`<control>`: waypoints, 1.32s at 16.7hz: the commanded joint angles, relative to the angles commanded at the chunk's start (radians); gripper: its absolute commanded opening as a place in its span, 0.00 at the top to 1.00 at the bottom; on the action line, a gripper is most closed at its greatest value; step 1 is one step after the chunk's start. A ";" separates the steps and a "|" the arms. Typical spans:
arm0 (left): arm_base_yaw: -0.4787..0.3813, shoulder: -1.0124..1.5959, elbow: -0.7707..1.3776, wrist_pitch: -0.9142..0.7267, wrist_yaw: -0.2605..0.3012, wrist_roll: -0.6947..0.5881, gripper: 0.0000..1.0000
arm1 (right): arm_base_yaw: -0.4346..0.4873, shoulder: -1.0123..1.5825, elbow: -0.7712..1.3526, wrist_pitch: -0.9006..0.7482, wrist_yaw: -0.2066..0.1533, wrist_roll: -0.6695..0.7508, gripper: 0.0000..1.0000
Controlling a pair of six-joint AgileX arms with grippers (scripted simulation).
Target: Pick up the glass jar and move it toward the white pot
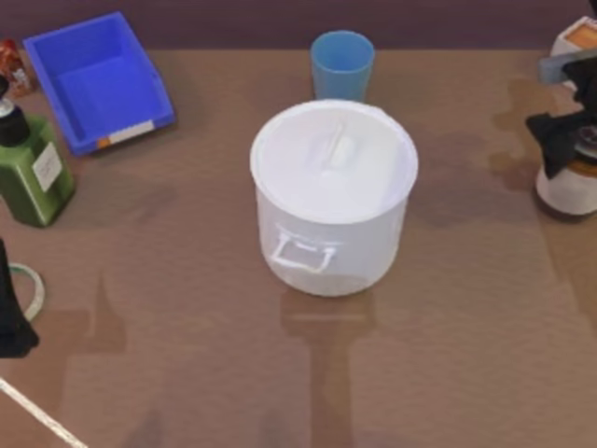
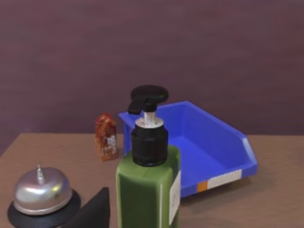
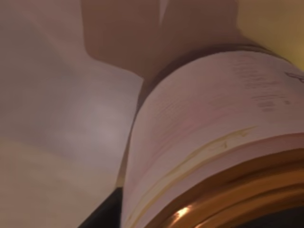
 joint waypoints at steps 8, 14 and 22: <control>0.000 0.000 0.000 0.000 0.000 0.000 0.00 | 0.000 0.000 0.000 0.000 0.000 0.000 1.00; 0.000 0.000 0.000 0.000 0.000 0.000 0.00 | 0.000 -0.040 -0.039 -0.007 -0.001 0.000 1.00; 0.000 0.000 0.000 0.000 0.000 0.000 0.00 | 0.012 -0.439 -0.354 -0.074 -0.005 0.004 1.00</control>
